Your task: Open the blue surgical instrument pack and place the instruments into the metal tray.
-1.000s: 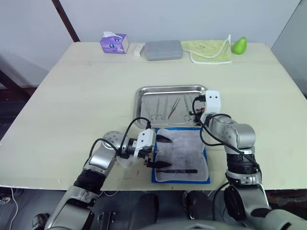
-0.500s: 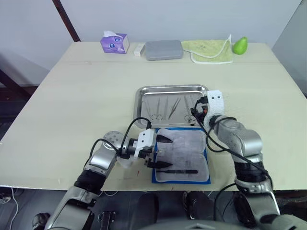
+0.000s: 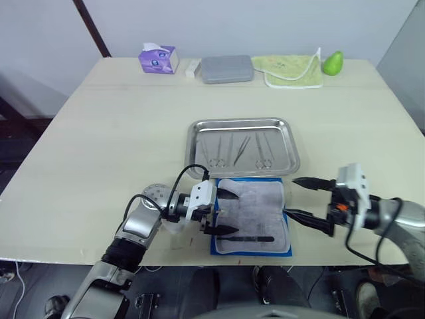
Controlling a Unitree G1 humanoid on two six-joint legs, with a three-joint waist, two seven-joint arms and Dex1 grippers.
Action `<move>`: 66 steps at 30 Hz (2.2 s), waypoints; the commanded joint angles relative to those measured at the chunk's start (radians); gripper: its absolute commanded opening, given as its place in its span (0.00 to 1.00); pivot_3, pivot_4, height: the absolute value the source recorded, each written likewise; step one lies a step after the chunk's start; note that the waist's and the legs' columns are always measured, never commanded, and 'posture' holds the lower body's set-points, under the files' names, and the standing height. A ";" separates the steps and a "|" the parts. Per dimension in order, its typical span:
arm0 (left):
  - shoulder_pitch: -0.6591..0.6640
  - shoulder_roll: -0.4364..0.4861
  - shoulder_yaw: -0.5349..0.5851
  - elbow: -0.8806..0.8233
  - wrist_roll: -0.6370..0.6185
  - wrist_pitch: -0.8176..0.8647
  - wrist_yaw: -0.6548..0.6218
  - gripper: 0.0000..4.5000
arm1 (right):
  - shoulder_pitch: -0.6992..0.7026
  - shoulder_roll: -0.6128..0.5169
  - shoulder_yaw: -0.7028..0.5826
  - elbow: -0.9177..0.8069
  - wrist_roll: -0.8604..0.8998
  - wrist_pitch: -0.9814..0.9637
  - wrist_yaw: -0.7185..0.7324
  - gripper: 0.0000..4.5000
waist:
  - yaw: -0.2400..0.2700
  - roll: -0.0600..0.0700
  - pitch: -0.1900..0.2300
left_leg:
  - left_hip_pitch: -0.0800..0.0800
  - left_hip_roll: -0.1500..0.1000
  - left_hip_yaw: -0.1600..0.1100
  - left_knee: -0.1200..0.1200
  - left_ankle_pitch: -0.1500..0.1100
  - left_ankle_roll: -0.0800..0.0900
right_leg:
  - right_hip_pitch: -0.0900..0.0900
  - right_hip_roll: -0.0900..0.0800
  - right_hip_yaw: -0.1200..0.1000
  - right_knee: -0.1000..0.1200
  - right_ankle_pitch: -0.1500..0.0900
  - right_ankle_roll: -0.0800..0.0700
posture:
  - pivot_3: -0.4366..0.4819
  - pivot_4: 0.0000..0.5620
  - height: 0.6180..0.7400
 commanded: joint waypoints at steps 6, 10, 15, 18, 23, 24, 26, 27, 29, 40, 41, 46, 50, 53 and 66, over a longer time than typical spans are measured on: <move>0.036 0.011 -0.023 0.054 0.019 -0.002 -0.009 1.00 | 0.212 -0.167 -0.325 -0.076 0.170 -0.027 0.215 0.96 | 0.000 -0.002 0.001 | 0.002 0.000 -0.002 0.000 0.000 0.000 | 0.002 0.000 -0.002 0.000 0.000 0.000 | 0.48 0.27 1.00; 0.022 0.015 -0.018 0.086 0.019 -0.016 -0.022 1.00 | 0.287 -0.205 -0.439 -0.087 0.191 -0.033 0.270 0.96 | 0.002 -0.002 0.001 | 0.002 0.000 -0.001 0.000 0.000 0.000 | 0.002 0.000 -0.001 -0.001 0.000 0.000 | 0.48 0.27 1.00; -0.012 0.018 -0.009 0.153 0.018 -0.044 -0.050 1.00 | 0.328 -0.242 -0.517 -0.098 0.207 -0.035 0.319 0.96 | 0.002 -0.002 0.001 | 0.002 0.000 -0.002 0.000 0.000 0.000 | 0.003 0.000 -0.002 -0.001 0.000 0.000 | 0.48 0.27 1.00; -0.015 0.018 -0.007 0.168 0.018 -0.058 -0.059 1.00 | 0.312 -0.252 -0.501 -0.128 0.220 -0.026 0.295 0.96 | 0.001 -0.002 0.001 | 0.003 0.000 -0.002 0.001 0.000 0.000 | 0.003 0.000 -0.002 0.000 0.000 0.000 | 0.48 0.27 1.00; -0.012 0.017 -0.010 0.167 0.019 -0.063 -0.060 1.00 | 0.263 -0.195 -0.280 -0.220 0.060 -0.088 0.120 0.96 | 0.000 -0.003 0.000 | 0.004 0.000 -0.002 0.001 0.000 0.000 | 0.003 0.001 -0.002 0.000 0.001 0.000 | 0.48 0.27 1.00; -0.012 0.017 -0.010 0.166 0.020 -0.063 -0.059 1.00 | 0.257 -0.180 -0.234 -0.230 0.013 -0.110 0.087 0.96 | 0.001 -0.003 0.000 | 0.004 0.001 -0.002 0.001 0.000 0.000 | 0.003 0.001 -0.002 0.000 0.000 0.000 | 0.48 0.27 1.00; -0.011 0.015 -0.012 0.164 0.022 -0.062 -0.058 1.00 | 0.235 -0.158 -0.112 -0.241 -0.072 -0.131 0.028 0.96 | 0.002 -0.001 0.000 | 0.003 0.001 -0.003 0.001 0.000 0.000 | 0.003 0.001 -0.002 0.000 0.000 0.000 | 0.48 0.27 1.00; -0.011 0.015 -0.013 0.163 0.021 -0.061 -0.058 1.00 | 0.215 -0.149 -0.046 -0.234 -0.110 -0.138 0.005 0.96 | 0.000 -0.001 0.000 | 0.003 0.001 -0.002 0.001 0.000 0.000 | 0.003 0.001 -0.002 0.000 0.000 0.000 | 0.48 0.27 1.00; -0.010 0.015 -0.015 0.160 0.023 -0.063 -0.058 1.00 | 0.165 -0.126 0.069 -0.206 -0.181 -0.140 -0.046 0.96 | 0.000 -0.001 0.000 | 0.003 0.000 -0.001 0.001 0.000 0.000 | 0.003 0.000 -0.001 0.000 0.000 0.000 | 0.48 0.27 1.00; -0.005 0.017 -0.017 0.146 0.022 -0.051 -0.054 1.00 | 0.007 -0.068 0.387 -0.075 -0.364 -0.149 -0.125 0.50 | 0.002 -0.002 0.000 | 0.003 0.000 -0.002 0.002 0.000 0.000 | 0.003 0.001 -0.002 0.000 0.000 0.000 | 0.48 0.27 1.00; -0.004 0.017 -0.017 0.143 0.022 -0.050 -0.053 1.00 | -0.001 -0.070 0.411 -0.064 -0.379 -0.159 -0.117 0.50 | 0.002 -0.001 0.000 | 0.003 0.000 -0.002 0.002 0.000 0.000 | 0.003 0.001 -0.002 0.000 0.000 0.000 | 0.48 0.27 1.00; 0.009 0.021 -0.017 0.122 0.020 -0.044 -0.050 1.00 | -0.022 -0.066 0.472 -0.025 -0.431 -0.192 -0.110 0.50 | 0.001 -0.001 0.000 | 0.003 0.000 -0.002 0.002 0.000 0.000 | 0.003 0.001 -0.001 0.001 0.000 0.000 | 0.48 0.27 1.00; 0.026 0.029 -0.016 0.103 0.018 -0.044 -0.048 1.00 | -0.040 -0.047 0.510 0.005 -0.465 -0.211 -0.117 0.50 | 0.001 -0.002 0.000 | 0.003 0.001 -0.002 0.002 0.000 0.000 | 0.003 0.001 -0.002 0.001 0.000 0.000 | 0.48 0.27 1.00; 0.042 0.034 -0.016 0.090 0.017 -0.046 -0.045 1.00 | -0.048 -0.024 0.534 0.035 -0.486 -0.222 -0.125 0.50 | 0.000 -0.002 0.000 | 0.003 0.001 -0.002 0.002 0.000 0.000 | 0.003 0.001 -0.002 0.001 0.000 0.000 | 0.48 0.27 1.00; 0.015 0.022 -0.016 0.146 0.025 -0.062 -0.043 1.00 | -0.037 0.008 0.594 0.136 -0.549 -0.318 -0.110 0.50 | 0.000 -0.002 -0.002 | 0.004 0.001 -0.002 0.002 0.000 0.000 | 0.003 0.001 -0.001 0.002 0.000 0.000 | 0.48 0.27 1.00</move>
